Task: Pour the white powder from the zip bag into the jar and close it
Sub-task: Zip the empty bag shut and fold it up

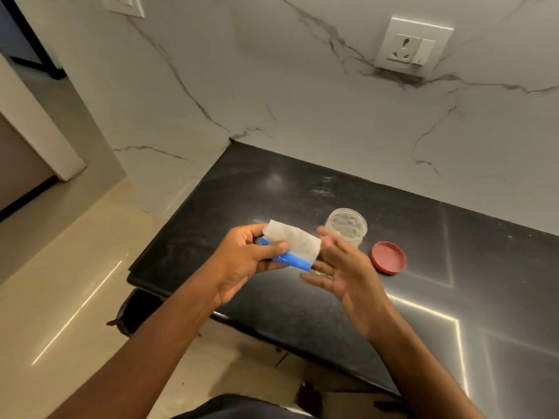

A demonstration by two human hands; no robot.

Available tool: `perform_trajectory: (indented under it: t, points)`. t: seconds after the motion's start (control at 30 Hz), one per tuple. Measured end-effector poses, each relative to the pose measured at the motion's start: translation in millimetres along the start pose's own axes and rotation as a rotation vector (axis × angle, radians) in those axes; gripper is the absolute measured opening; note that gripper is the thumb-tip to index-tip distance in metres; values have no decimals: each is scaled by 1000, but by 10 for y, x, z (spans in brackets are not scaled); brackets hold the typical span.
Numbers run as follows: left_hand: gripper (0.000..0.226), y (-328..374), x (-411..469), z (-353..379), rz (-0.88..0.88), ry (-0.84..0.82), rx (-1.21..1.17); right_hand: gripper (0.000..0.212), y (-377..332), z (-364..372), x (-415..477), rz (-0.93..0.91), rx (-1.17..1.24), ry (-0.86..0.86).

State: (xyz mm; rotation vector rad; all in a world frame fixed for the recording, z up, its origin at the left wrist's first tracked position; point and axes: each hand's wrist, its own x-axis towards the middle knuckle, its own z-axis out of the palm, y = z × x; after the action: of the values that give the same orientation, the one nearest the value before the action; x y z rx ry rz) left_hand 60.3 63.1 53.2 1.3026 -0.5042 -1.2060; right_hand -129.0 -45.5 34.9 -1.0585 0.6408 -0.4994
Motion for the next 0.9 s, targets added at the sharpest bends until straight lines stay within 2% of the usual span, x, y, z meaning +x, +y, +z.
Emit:
perform_trajectory:
  t: [0.1,0.23,0.33,0.43,0.53,0.73,0.83,0.9]
  points:
    - [39,-6,-248,-553,40,-6,18,30,314,531,4,-15,-167,-85]
    - [42,-101,-611,-1488,-6,14,-29,17,757,1417,26,8,-133,3]
    - [37,-251,-912,-2184,-78,156,-118,11,1135,2137,76,29,-156,55]
    - [29,-423,-1130,-2905,-138,402,-111,12,1538,2856,184,30,-191,118]
    - [24,-628,-1216,-3556,-178,598,-56,15,1995,3389,366,140,-169,199]
    - [11,-1285,-1077,-4567,-262,693,91,8,3188,3910,995,501,-65,360]
    - [7,-1768,-973,-4910,-345,718,74,13,3931,3909,1418,653,-173,390]
    - [6,-2179,-864,-5107,-400,733,42,16,4499,3841,1720,667,-297,423]
